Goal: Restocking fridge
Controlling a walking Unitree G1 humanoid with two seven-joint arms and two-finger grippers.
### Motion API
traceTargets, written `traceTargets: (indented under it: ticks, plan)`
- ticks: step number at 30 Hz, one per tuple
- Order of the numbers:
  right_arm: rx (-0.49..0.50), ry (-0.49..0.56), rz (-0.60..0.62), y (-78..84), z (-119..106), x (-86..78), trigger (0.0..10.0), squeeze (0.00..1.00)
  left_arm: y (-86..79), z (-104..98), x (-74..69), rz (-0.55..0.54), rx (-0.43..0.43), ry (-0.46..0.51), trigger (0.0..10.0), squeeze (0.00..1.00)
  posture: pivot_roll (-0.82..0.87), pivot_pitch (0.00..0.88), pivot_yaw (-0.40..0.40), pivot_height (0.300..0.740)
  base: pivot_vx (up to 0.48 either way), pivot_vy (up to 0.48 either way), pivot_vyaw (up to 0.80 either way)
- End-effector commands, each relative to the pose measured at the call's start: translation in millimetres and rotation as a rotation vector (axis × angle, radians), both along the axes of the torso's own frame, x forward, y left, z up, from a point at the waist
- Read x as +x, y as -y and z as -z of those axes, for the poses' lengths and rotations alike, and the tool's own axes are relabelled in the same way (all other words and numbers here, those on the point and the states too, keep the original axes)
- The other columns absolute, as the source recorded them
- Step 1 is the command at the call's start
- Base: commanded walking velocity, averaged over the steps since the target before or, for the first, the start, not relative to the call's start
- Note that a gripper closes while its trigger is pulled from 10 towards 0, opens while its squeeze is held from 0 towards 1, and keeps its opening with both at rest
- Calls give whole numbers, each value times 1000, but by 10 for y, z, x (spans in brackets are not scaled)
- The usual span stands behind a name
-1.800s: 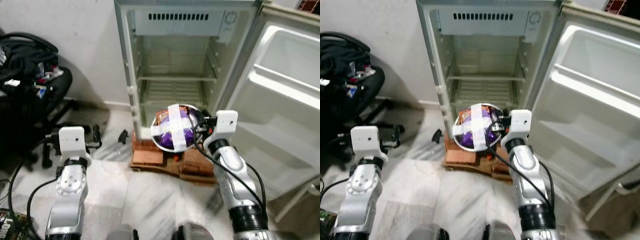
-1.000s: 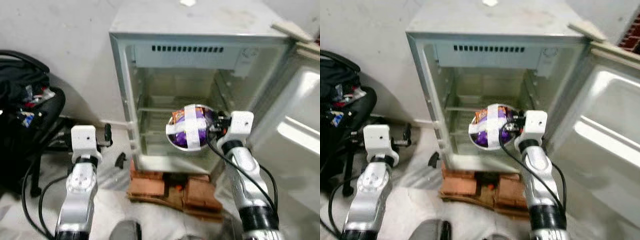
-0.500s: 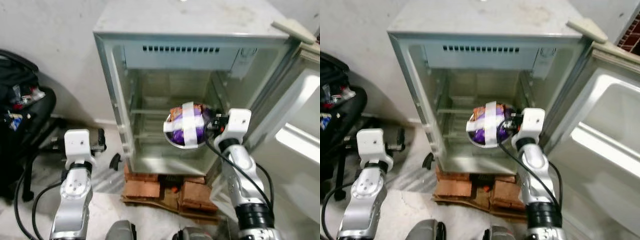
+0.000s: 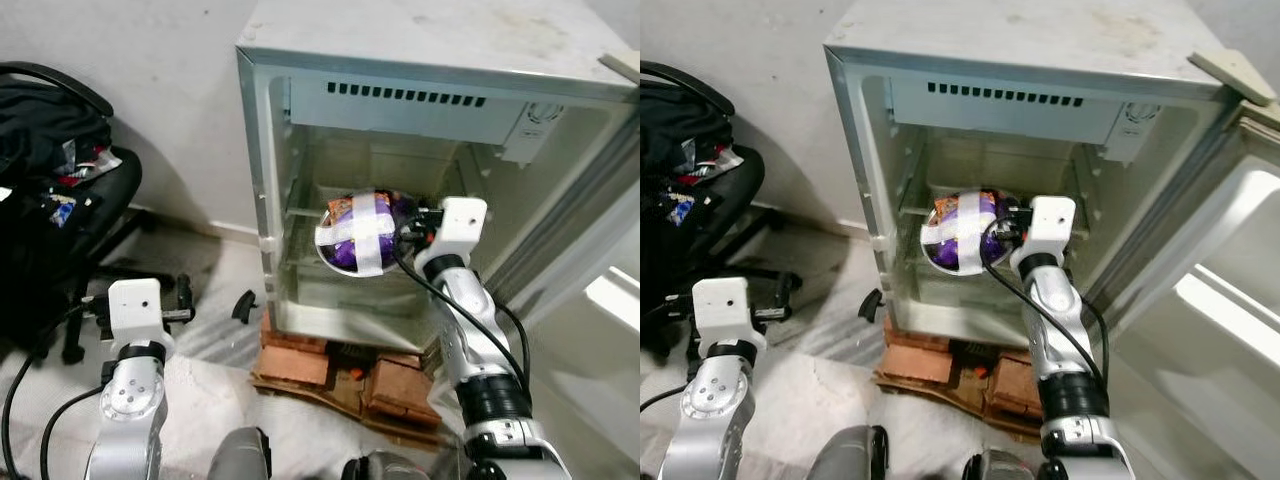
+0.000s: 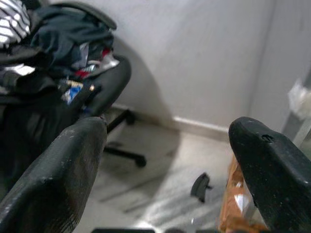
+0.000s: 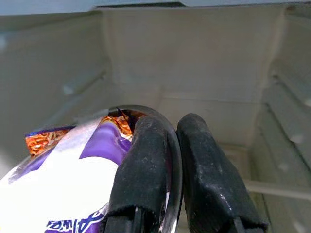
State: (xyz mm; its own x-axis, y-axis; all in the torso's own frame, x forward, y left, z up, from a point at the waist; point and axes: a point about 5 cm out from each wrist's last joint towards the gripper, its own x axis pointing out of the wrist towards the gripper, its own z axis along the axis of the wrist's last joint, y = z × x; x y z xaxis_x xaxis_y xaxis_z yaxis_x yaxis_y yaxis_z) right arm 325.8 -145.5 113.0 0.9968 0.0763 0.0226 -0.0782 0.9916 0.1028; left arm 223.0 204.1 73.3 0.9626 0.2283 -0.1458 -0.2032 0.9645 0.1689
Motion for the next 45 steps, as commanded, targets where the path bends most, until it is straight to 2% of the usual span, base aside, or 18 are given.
traceTargets:
  ticks: [1, 7, 13, 16, 23, 37, 45]
  plan:
    - [-1, 19, 31, 80, -32, 13, 10000, 0, 15, -91, -3, 29, 4, 34, 10000, 0, 164, 109, -38, 740, 0, 0, 0]
    - [-10, 8, 42, 172, 37, -114, 10000, 0, -1, -156, -94, 36, -19, 56, 10000, 0, 155, 114, -42, 740, 0, 0, 0]
    - [-33, -35, 32, 296, 153, -401, 10000, 0, -46, -120, -310, 39, -39, 40, 10000, 0, 146, 117, -51, 740, 0, 0, 0]
    - [-40, -48, 19, 308, 178, -483, 10000, 0, -37, -107, -333, 44, -43, 31, 10000, 0, 144, 118, -53, 740, 0, 0, 0]
    - [-36, -59, -3, 261, 163, -548, 10000, 0, -14, -127, -317, 58, -56, 39, 10000, 0, 139, 115, -53, 740, 109, 0, 0]
    - [-33, -74, -25, 215, 155, -566, 10000, 0, -3, -116, -308, 60, -69, 35, 10000, 0, 135, 115, -55, 740, 285, 0, 0]
    - [-39, -75, -23, 236, 149, -557, 10000, 0, 8, -98, -292, 54, -64, 29, 10000, 0, 137, 116, -56, 740, 0, 0, 0]
